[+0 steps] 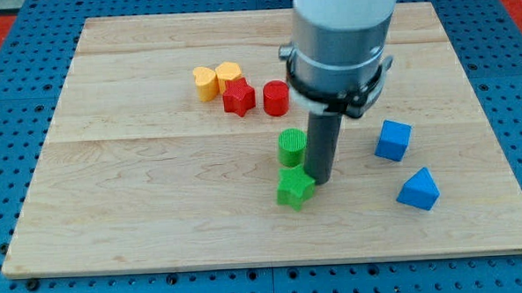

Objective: Move the green circle to the bottom right of the red circle

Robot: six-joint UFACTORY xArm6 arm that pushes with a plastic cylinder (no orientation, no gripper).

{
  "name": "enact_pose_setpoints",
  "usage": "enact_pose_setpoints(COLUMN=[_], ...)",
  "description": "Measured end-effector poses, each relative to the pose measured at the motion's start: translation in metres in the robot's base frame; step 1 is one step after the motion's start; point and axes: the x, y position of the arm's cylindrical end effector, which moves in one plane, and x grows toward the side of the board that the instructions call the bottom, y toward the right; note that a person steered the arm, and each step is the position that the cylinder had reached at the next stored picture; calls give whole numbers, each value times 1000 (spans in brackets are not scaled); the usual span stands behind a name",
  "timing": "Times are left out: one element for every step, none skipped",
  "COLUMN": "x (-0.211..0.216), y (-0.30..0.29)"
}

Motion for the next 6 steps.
enact_pose_setpoints(x=[2, 0, -2, -2, -31, -58], y=[-46, -89, -98, -54, -24, 12])
